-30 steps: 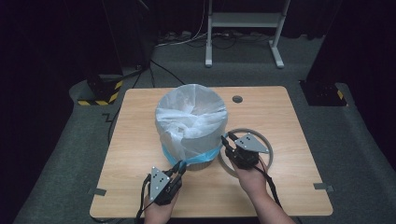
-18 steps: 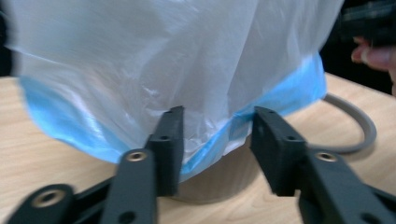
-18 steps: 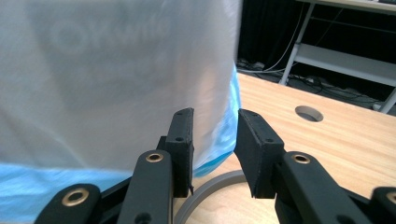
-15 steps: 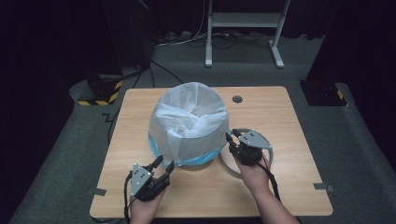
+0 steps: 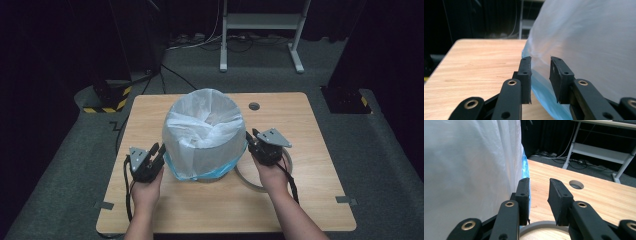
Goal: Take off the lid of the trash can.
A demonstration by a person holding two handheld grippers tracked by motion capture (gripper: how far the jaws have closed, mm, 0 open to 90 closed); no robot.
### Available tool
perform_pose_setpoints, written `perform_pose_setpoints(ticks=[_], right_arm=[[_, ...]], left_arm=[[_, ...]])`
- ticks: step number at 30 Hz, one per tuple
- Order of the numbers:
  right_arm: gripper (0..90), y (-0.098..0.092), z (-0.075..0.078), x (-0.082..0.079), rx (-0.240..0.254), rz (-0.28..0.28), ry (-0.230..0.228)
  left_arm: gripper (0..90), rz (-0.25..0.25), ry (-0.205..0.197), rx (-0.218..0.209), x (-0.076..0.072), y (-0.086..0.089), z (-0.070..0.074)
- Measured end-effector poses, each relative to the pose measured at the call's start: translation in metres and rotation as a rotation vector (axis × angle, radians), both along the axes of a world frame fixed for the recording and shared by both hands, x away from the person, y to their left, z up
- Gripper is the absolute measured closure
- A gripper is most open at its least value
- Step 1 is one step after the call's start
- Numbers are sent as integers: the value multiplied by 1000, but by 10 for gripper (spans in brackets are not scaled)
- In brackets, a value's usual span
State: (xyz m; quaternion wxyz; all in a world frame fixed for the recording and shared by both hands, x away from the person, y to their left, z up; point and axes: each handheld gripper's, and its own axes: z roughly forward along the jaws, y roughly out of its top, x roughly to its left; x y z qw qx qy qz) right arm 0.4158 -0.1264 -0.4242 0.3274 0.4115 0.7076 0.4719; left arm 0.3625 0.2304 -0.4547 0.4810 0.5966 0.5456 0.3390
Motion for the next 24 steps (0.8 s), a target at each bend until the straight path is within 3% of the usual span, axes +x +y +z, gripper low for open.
perform_pose_setpoints(ticks=[2,5,8,10,17,20,24], right_arm=[[700,6,-3,5,-6,14,17],[700,15,-10,10,-14,49,46],[743,23,-14,9,-26,61,43],[743,24,-14,9,-4,73,56],[749,56,-16,5,-21,117,49],[748,74,-17,7,-26,139,49],[729,81,-18,7,-42,157,50]], left_arm=[[711,-11,25,9,9,-3,-3],[736,-55,70,-9,17,-9,-8],[735,-77,76,8,17,-14,-12],[723,-79,78,1,16,-13,-13],[725,-15,78,9,4,16,-18],[737,3,98,10,-1,29,-21],[744,-20,112,36,-5,34,-26]])
